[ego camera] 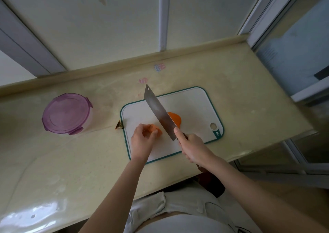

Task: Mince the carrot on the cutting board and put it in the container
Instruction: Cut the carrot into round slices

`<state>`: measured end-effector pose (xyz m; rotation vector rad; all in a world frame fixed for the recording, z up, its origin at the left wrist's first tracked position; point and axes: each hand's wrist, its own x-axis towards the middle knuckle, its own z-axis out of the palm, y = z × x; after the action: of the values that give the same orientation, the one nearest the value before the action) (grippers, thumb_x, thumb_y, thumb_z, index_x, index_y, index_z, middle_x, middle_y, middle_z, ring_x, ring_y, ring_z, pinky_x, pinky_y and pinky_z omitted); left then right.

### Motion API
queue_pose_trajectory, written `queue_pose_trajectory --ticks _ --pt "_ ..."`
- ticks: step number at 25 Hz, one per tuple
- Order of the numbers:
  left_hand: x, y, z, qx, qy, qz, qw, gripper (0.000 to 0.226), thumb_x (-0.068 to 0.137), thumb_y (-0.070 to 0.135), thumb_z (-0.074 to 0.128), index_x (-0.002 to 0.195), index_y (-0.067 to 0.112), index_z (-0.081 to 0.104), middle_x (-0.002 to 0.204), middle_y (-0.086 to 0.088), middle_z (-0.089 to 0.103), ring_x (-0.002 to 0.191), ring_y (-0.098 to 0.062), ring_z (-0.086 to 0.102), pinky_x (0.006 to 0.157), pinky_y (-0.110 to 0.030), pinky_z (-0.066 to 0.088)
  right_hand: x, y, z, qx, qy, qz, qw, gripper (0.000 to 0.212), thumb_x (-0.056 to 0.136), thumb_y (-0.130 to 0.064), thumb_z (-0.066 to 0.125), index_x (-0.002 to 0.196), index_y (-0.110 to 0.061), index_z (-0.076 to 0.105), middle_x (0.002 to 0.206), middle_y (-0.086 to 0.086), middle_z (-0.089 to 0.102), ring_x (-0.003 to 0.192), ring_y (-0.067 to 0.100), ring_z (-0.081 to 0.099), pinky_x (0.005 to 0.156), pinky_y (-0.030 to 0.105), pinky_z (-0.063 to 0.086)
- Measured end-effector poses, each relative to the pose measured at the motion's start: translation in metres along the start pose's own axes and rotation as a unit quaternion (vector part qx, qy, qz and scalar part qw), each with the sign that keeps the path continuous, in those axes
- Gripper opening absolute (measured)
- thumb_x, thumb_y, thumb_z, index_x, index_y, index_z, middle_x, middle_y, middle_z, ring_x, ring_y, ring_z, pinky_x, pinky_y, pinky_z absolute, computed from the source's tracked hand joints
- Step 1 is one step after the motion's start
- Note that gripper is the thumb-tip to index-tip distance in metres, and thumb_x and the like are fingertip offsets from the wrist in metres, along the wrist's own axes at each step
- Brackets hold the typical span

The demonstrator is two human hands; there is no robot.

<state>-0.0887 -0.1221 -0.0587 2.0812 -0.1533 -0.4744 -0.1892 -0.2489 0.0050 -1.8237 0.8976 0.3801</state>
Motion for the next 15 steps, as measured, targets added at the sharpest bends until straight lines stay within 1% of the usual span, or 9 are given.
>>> queue_pose_trajectory --ticks 2,6,11,15 --pt "-0.001 0.002 -0.001 -0.017 -0.004 -0.019 1.000 0.026 0.082 0.020 0.070 0.102 0.016 0.055 0.099 0.002 0.060 0.094 -0.014 0.058 0.084 -0.026 0.047 -0.004 0.001 0.001 -0.004 -0.002 0.007 1.000 0.056 0.092 -0.064 0.032 0.063 -0.016 0.036 0.050 -0.004 0.034 0.037 0.007 0.030 0.045 0.025 0.026" --pt "0.001 0.004 -0.004 -0.024 -0.014 -0.023 0.999 0.021 0.080 0.016 0.072 0.095 0.014 0.057 0.094 -0.001 0.063 0.091 -0.016 0.060 0.084 -0.029 0.049 -0.009 0.001 0.007 -0.012 -0.009 0.011 1.000 0.057 0.092 -0.064 0.032 0.068 -0.013 0.038 0.050 -0.003 0.033 0.034 0.005 0.029 0.044 0.024 0.026" --pt "0.004 0.005 -0.005 0.001 -0.019 -0.016 1.000 0.019 0.079 0.016 0.073 0.094 0.012 0.061 0.090 -0.001 0.064 0.088 -0.015 0.059 0.078 -0.023 0.044 -0.012 -0.004 0.010 -0.024 0.000 0.008 1.000 0.056 0.092 -0.063 0.033 0.060 -0.018 0.034 0.049 -0.004 0.034 0.035 0.006 0.030 0.044 0.024 0.026" --pt "0.004 0.009 -0.006 0.018 -0.024 -0.012 0.999 0.017 0.080 0.017 0.072 0.092 0.012 0.061 0.088 0.000 0.063 0.085 -0.014 0.057 0.074 -0.022 0.040 -0.016 -0.008 0.011 -0.036 -0.002 0.009 0.999 0.056 0.093 -0.063 0.032 0.063 -0.016 0.036 0.051 -0.003 0.035 0.038 0.008 0.031 0.045 0.025 0.026"
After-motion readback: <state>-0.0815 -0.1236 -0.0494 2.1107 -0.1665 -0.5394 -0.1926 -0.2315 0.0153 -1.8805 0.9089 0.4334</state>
